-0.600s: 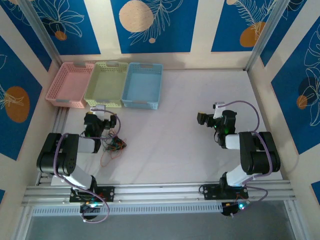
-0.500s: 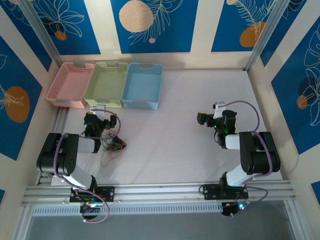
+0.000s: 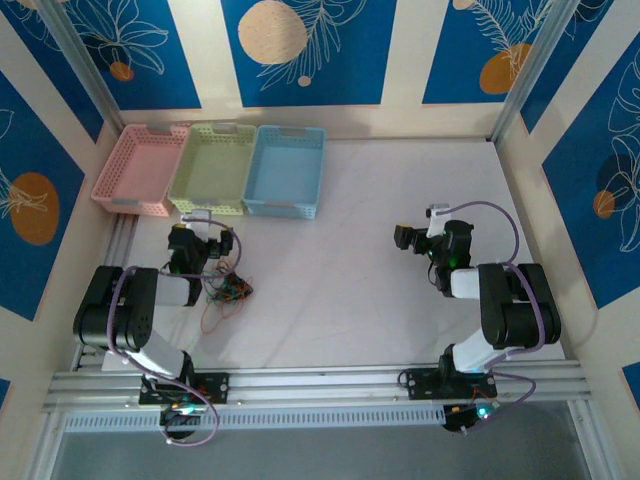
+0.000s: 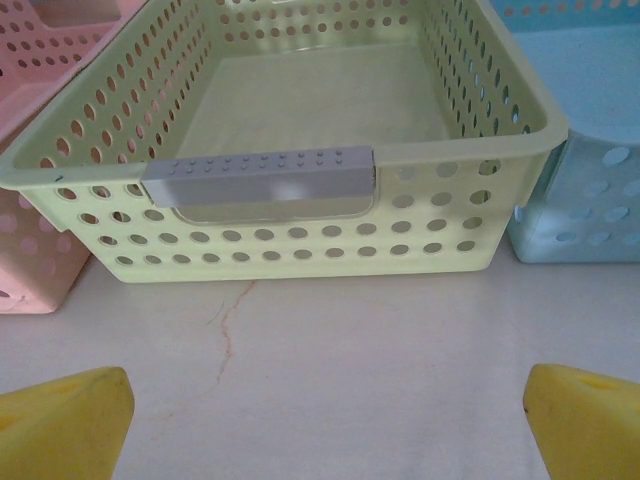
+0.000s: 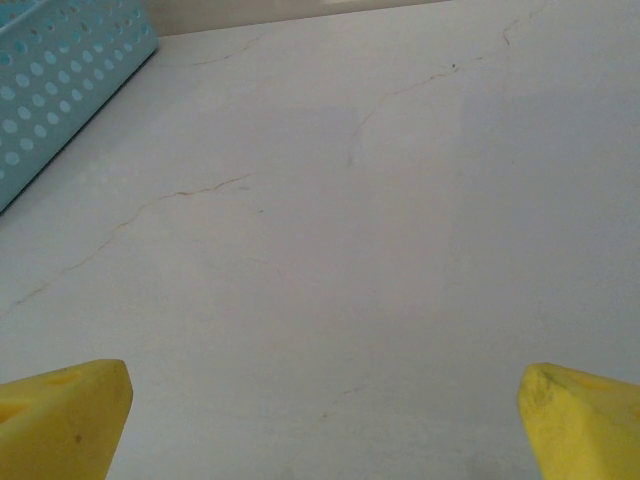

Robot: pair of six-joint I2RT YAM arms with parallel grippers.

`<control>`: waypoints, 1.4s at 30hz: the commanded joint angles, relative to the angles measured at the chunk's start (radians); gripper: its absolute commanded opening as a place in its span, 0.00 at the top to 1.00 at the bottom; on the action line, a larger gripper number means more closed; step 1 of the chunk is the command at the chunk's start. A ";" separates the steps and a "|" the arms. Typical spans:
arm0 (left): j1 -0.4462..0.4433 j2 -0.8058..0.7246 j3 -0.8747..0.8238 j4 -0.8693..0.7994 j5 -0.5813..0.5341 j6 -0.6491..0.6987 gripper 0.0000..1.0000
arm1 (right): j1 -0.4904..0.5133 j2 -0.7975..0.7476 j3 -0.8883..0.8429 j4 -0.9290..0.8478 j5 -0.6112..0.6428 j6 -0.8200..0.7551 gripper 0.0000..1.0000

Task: Untangle the cables

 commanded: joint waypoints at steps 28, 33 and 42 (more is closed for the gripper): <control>-0.001 -0.007 -0.003 0.003 0.022 0.014 0.00 | 0.007 -0.014 0.014 0.019 0.011 -0.018 0.01; -0.001 -0.007 -0.003 0.004 0.022 0.014 0.00 | 0.004 -0.013 0.014 0.017 0.008 -0.016 0.01; -0.001 -0.009 -0.016 0.028 -0.021 0.001 0.00 | -0.008 -0.012 0.016 0.014 -0.013 -0.009 0.01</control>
